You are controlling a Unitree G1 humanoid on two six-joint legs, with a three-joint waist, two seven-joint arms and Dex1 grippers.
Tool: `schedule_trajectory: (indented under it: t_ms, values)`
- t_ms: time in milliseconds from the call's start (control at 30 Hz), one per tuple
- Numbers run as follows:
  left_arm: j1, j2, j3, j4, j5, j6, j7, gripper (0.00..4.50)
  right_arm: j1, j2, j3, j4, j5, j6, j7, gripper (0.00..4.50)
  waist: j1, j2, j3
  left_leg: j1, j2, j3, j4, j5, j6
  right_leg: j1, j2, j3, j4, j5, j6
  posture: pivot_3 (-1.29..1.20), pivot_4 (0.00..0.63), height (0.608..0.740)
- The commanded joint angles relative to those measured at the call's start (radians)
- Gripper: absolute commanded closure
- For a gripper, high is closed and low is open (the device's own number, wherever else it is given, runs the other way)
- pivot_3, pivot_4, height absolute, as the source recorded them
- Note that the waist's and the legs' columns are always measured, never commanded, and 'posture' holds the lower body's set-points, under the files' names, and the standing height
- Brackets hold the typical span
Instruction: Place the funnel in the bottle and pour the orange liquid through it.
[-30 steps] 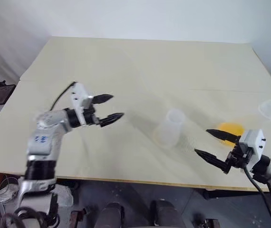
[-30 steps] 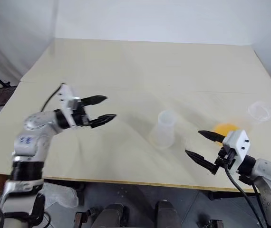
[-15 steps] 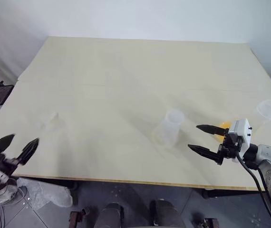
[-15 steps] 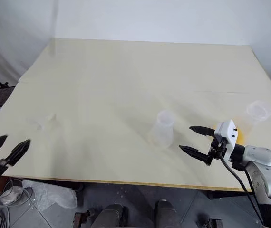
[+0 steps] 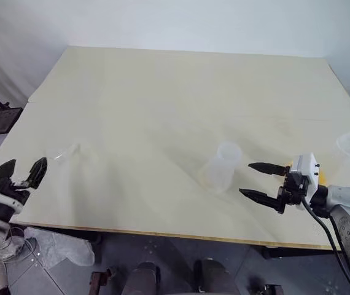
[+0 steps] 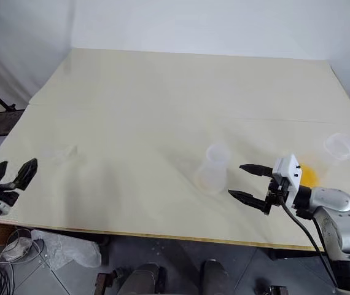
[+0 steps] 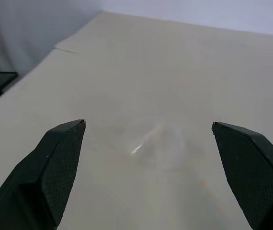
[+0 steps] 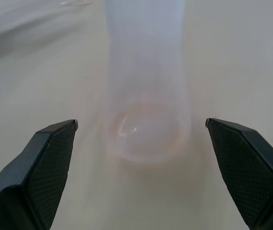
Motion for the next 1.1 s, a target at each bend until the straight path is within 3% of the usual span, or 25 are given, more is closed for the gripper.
schedule_trajectory:
  t_ms: [33,367,1100]
  values:
    - [-0.019,0.009,-0.026,0.017,-0.022,-0.002,0.001,0.01,0.042,-0.035,-0.07,-0.067,0.037,0.009,0.008,0.0,-0.001,0.0,0.0,0.0,0.0,0.0,0.0,0.0,0.0,0.0,0.0,0.0,0.0,0.0,0.0,0.0,0.15,0.74]
    - [-0.04,0.001,-0.07,0.061,-0.053,0.008,0.015,0.01,0.157,-0.089,-0.202,-0.262,0.16,0.094,0.002,0.0,-0.004,0.0,0.0,0.001,0.0,0.0,0.0,0.0,0.0,0.001,0.0,0.0,0.0,0.0,0.0,0.0,0.15,0.74]
    - [-0.233,0.003,-0.159,0.277,-0.037,0.0,0.05,0.01,0.091,-0.095,-0.161,-0.251,0.133,0.113,-0.036,0.0,0.007,0.0,0.0,0.0,0.0,0.0,0.0,0.0,0.0,0.0,0.0,0.0,0.0,0.0,0.0,0.0,0.15,0.74]
